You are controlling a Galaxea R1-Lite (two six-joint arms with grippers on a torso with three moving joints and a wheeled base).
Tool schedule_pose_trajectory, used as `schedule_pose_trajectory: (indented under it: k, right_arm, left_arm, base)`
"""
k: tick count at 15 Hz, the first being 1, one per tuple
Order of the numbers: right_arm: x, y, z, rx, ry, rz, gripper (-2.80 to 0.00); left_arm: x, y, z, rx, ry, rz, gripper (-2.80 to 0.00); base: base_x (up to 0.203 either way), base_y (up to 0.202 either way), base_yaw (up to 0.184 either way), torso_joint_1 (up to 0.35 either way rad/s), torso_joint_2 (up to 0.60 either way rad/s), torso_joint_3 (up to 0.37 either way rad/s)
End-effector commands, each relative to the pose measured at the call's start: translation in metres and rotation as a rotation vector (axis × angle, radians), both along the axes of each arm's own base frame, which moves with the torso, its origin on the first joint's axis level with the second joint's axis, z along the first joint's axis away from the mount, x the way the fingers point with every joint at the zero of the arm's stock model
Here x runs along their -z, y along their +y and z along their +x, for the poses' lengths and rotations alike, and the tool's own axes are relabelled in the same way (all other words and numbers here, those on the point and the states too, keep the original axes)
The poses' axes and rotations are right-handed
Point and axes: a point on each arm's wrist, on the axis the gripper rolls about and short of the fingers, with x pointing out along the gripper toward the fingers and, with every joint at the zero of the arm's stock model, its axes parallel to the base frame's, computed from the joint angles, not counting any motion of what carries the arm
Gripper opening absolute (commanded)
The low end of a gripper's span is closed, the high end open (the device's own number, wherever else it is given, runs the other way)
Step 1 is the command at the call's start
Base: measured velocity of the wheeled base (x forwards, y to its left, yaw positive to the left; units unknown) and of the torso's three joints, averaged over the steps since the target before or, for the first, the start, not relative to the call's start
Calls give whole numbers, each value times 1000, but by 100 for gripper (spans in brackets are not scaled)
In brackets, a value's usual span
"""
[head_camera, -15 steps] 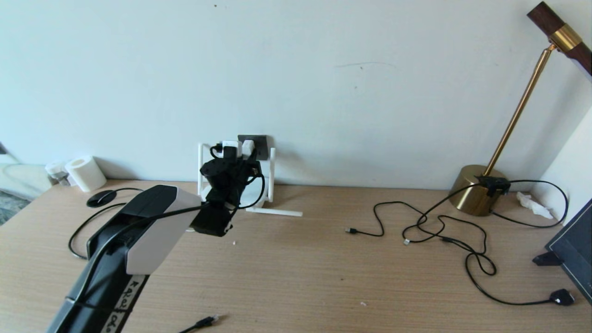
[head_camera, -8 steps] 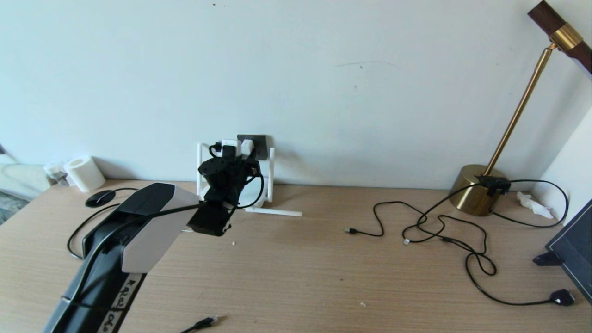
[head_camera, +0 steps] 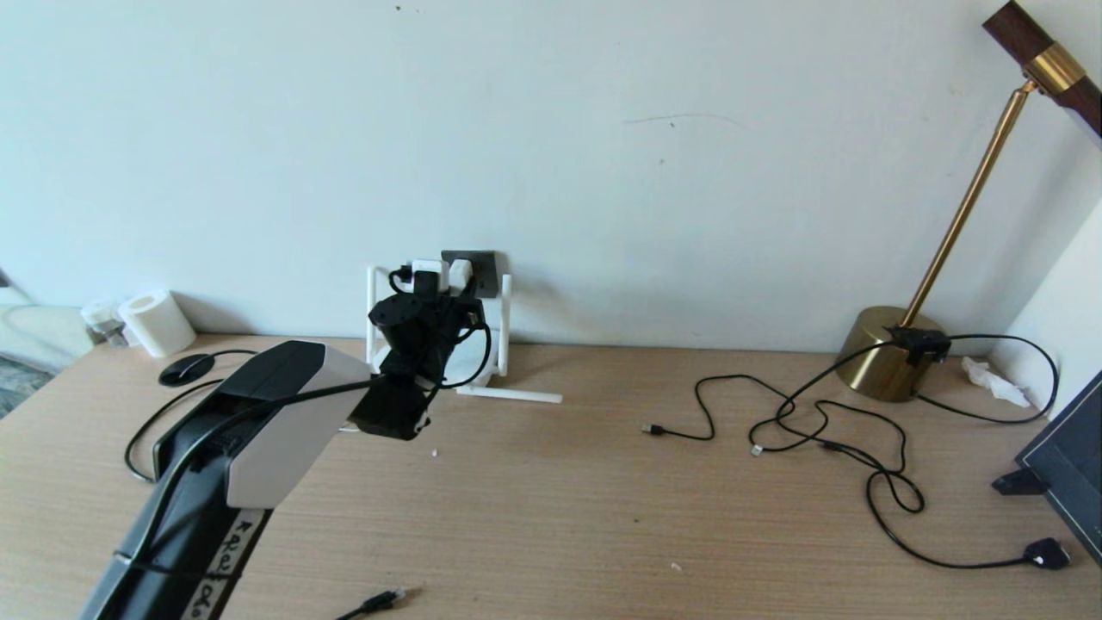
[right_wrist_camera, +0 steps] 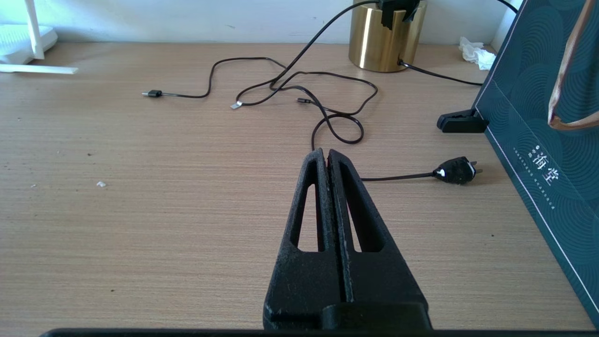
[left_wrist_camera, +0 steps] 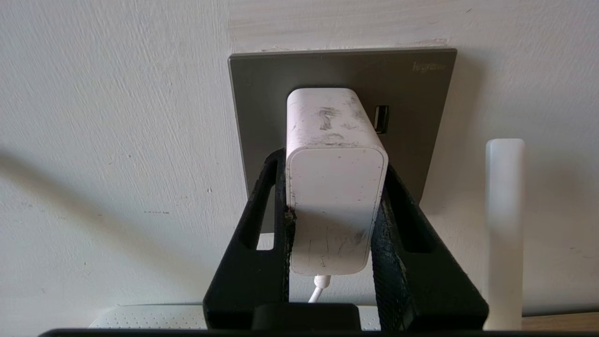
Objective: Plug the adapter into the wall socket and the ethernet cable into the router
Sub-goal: Plug plug into socket
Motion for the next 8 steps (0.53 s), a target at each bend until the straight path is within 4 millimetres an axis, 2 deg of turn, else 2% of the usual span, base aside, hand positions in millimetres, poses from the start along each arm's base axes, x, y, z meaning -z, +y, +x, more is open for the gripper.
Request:
schedule_pose_trajectory:
  k: [1, 8]
  right_arm:
    - [0, 0, 0, 0, 0, 0, -280]
    - [0, 0, 0, 0, 0, 0, -280]
  left_arm:
    - [3, 0, 0, -1, 1, 0, -280]
    - [5, -3, 9, -18, -25, -14, -280]
  base:
    - [0, 0, 0, 0, 0, 0]
    - [0, 0, 0, 0, 0, 0]
